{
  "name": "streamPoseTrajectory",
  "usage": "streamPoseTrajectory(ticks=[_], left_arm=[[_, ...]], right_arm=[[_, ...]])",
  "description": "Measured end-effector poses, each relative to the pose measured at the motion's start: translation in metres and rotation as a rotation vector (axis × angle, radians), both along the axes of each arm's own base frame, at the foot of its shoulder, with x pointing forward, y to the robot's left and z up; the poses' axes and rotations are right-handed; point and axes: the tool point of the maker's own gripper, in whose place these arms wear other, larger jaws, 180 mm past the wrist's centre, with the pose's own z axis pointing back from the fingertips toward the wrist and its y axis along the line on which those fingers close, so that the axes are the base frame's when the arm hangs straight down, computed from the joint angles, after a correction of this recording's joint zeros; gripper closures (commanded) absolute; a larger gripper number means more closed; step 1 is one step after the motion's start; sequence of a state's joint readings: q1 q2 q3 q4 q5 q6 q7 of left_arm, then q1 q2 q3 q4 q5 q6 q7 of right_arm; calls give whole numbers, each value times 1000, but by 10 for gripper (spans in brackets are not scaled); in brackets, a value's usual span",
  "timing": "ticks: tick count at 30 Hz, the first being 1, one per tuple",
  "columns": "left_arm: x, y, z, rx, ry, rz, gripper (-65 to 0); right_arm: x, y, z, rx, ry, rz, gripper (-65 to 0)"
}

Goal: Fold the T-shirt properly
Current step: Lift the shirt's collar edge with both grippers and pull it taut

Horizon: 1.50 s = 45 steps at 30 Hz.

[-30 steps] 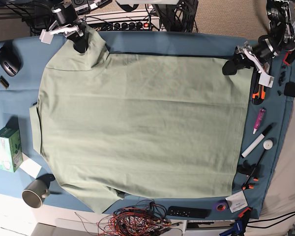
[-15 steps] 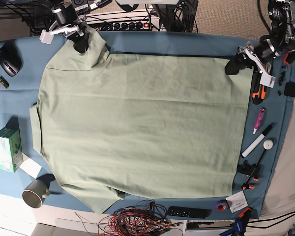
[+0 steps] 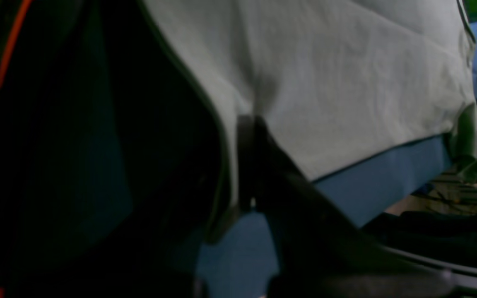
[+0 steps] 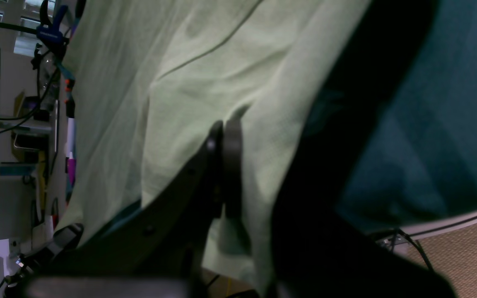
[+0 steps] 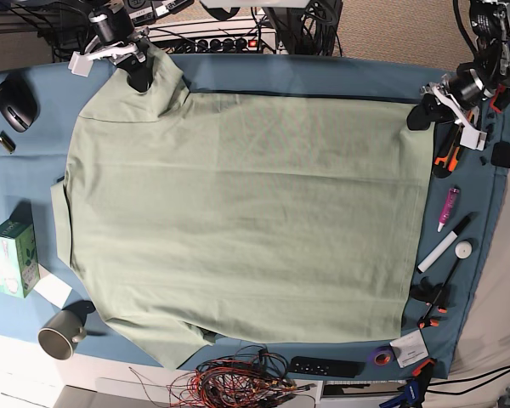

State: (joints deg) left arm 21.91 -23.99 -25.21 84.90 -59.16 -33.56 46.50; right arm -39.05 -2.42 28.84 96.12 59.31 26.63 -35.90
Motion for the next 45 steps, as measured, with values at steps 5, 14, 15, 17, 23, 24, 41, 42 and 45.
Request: streamPoseTrajectory(ticks=[5,14,15,17,23,24,41,42,45], left_arm=[[0,1,1,8,6,7,0],[-15,-1,18,205,3,-110,0],[-15,0,24,220,-14,-110,0],[-12,7,38,246,-53,-97,0],[-24,37,54,299,-62,-31,0],[-27,40,55,294,-60,-18,0],[-85,33,38,237,95,-52,0],[-87,33,38,233,98,-51,0],[-98,33,35,232,130,-57,0]], right_arm=[[1,3,3,-30,-22,41,0],[2,-27,40,-301,7,147,0],[6,-33,50,-335,-16,149,0],[10,-42,66,-390,-41,161,0],[-14,-60,78,-453,12,160,0],[-18,-62,80,-445,16,154,0],[-69,-104,106,-469,96,80,0],[-69,-104,107,-468,97,81,0],[-74,-102,103,-458,125,92,0]])
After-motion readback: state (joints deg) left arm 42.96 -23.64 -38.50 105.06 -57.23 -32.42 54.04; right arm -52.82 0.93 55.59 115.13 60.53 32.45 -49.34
